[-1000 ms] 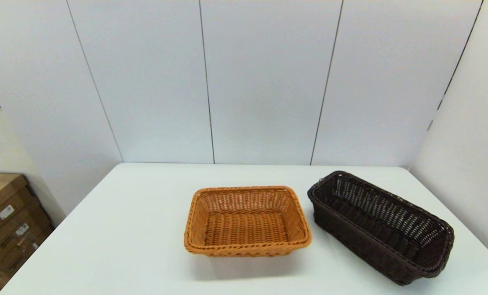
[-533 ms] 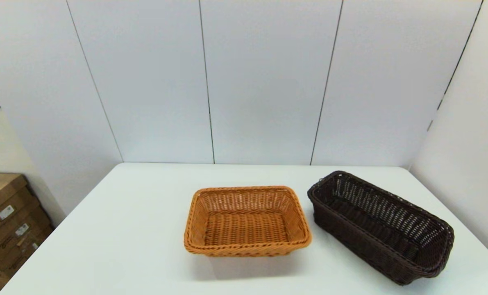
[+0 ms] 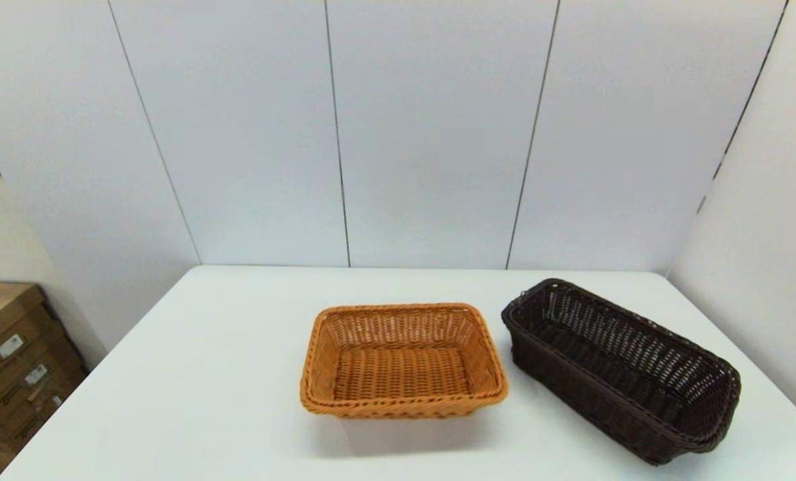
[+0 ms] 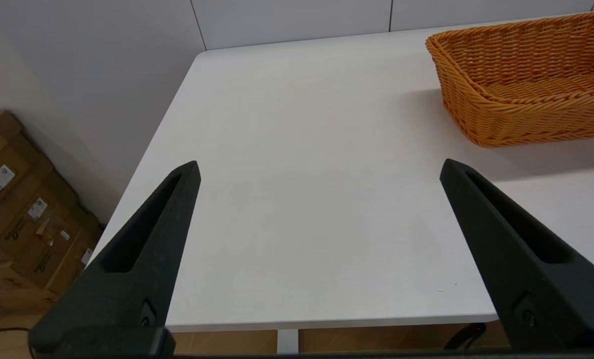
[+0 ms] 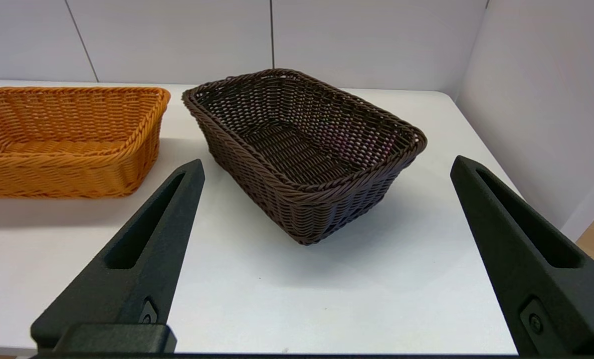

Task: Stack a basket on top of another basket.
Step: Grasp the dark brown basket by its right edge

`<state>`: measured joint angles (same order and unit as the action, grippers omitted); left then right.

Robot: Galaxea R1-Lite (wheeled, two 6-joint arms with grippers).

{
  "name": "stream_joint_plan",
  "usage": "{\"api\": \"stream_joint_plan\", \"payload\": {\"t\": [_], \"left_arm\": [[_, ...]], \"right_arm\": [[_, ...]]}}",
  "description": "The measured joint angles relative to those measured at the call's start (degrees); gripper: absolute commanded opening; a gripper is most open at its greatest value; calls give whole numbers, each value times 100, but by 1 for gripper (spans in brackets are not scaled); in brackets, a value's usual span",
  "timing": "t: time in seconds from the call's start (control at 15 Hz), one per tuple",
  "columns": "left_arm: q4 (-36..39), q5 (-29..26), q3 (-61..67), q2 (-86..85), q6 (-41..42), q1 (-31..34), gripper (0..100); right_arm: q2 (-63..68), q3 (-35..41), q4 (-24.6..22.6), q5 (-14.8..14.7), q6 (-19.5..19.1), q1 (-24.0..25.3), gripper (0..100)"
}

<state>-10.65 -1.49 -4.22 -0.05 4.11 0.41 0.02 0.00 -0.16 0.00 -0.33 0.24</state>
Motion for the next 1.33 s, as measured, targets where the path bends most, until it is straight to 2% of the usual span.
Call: {"api": "stream_joint_plan", "payload": {"t": [1.0,1.13,1.33], "left_arm": [[-1,1,0,0,-4,0,100],[-1,4,0,0,-6,0,100],[0,1,0,0,-9,0,100]], "right_arm": [[0,0,18,18,-38,-2,100],[5,-62,283,11,-44,-2,100],[282,-462,978,27,-79,2,100]]}}
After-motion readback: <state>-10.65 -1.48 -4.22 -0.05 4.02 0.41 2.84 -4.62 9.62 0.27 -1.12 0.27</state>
